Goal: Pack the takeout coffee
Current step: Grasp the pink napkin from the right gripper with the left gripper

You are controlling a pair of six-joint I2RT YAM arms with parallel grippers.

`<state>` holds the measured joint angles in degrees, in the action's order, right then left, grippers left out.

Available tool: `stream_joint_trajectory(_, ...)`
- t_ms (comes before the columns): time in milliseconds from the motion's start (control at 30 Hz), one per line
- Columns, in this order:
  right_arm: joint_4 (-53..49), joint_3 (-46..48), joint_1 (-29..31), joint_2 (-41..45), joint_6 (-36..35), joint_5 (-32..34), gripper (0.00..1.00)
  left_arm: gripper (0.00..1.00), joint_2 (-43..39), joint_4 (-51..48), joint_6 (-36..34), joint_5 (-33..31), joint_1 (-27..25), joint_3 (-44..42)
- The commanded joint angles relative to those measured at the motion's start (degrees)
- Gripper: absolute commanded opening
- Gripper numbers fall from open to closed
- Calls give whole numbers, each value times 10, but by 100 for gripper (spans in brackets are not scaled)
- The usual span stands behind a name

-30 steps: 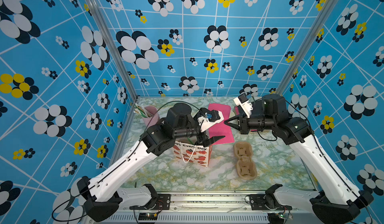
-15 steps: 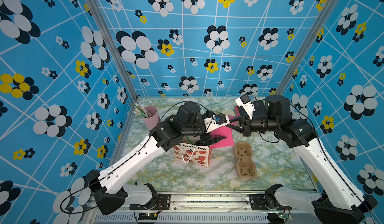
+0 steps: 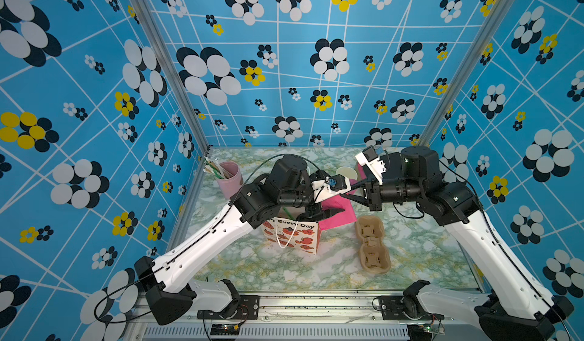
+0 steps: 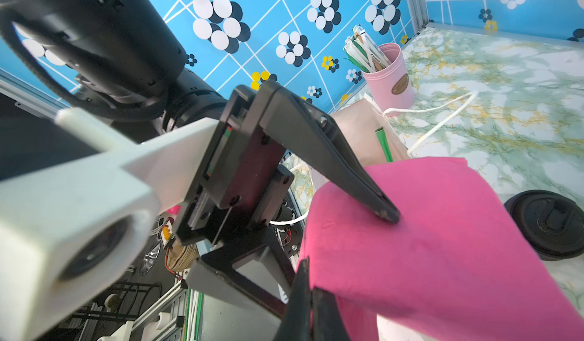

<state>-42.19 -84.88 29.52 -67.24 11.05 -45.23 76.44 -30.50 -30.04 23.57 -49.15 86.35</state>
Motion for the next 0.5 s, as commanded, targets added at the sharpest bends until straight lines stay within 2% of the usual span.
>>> stream_joint_trajectory(0, -27, -5, 5, -3, -23, -13, 0, 78, 5, -26, -11, 44, 6, 14)
stream_joint_trajectory(267, -77, -29, 5, -23, -61, -16, 0, 75, 27, -69, 2, 116, 23, 42)
stream_joint_trajectory(467, -85, -34, 5, -28, -69, -26, 0, 66, 40, -90, 2, 142, 29, 55)
